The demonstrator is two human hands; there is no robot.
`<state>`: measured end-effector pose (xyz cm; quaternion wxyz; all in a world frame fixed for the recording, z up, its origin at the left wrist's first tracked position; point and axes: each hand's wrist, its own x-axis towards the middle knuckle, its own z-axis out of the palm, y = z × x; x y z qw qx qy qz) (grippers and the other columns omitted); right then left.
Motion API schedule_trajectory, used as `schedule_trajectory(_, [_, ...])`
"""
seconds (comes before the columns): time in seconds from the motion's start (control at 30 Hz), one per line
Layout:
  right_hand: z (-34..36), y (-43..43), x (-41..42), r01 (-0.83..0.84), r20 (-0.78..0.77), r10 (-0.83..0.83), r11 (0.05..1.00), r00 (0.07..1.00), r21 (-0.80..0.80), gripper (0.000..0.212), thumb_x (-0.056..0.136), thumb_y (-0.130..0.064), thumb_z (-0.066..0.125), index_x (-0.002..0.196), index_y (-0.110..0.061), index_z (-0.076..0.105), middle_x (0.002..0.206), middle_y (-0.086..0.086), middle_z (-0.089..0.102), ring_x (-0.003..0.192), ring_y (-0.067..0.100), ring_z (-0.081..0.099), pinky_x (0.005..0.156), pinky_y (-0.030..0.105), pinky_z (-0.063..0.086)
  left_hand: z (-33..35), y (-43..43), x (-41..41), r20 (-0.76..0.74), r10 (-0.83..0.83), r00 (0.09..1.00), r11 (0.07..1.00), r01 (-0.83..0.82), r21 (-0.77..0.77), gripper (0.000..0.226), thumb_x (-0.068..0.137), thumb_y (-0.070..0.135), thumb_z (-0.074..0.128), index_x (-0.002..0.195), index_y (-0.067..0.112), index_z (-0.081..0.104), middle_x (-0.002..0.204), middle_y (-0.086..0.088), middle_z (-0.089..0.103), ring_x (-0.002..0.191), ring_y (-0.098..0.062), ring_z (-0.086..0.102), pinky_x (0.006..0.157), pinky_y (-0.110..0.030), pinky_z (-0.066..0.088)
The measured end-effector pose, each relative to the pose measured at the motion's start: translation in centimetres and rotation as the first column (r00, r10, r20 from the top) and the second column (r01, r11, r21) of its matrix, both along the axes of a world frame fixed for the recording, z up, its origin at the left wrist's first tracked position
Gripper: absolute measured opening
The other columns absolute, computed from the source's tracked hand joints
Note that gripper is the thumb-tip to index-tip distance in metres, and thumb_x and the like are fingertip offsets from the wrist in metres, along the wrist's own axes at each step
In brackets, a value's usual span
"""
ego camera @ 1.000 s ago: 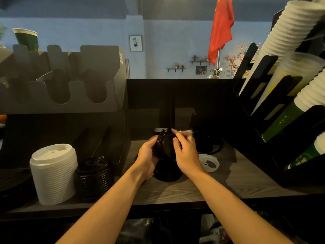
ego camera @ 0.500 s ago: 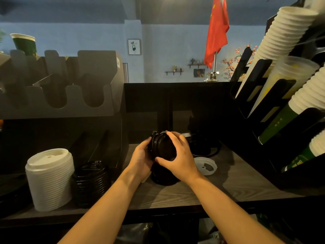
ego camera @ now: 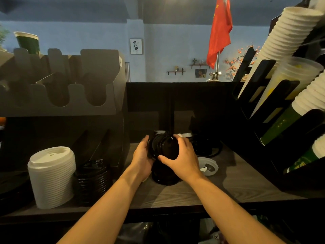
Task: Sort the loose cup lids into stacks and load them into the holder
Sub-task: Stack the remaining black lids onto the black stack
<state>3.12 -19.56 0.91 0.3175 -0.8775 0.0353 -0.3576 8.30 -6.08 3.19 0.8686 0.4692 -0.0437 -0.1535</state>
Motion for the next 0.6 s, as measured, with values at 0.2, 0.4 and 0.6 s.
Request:
schedule_trajectory(0.2, [0.00,-0.09,-0.04,-0.003,0.022,0.001,0.993,1.000,0.114,0.093,0.075,-0.059,0.077,0.149,-0.027,0.031,0.146,-0.005,0.040,0.135,0.014,0.039,0.102,0.026,0.038,-0.01,0.14,-0.37,0.064,-0.074,0.995,0.996,0.070,0.055,0.027,0.099,0.024,0.060,0.115,0.005,0.071,0.109,-0.016,0.076,0.097,-0.029,0.073,0.077,-0.037,0.057])
schedule_trajectory(0.4, [-0.02,0.15,-0.14,-0.109,0.031,0.108,0.993,0.994,0.035,0.091,0.072,-0.050,0.082,0.146,-0.031,0.033,0.144,-0.011,0.038,0.133,0.008,0.037,0.108,0.028,0.038,-0.39,0.12,0.29,0.071,0.074,0.995,0.983,-0.085,0.164,0.073,0.067,0.056,0.082,0.122,0.011,0.069,0.109,-0.010,0.077,0.103,-0.030,0.073,0.097,-0.049,0.056])
schedule_trajectory(0.6, [-0.23,0.16,-0.22,-0.214,-0.038,0.211,0.970,0.977,-0.116,0.091,0.078,-0.040,0.080,0.153,-0.037,0.028,0.150,-0.013,0.023,0.139,0.009,0.028,0.112,0.026,0.033,0.05,-0.08,0.07,0.046,0.062,0.997,0.973,-0.070,0.219,0.095,0.057,0.079,0.070,0.120,0.008,0.067,0.106,-0.013,0.076,0.101,-0.032,0.072,0.093,-0.049,0.057])
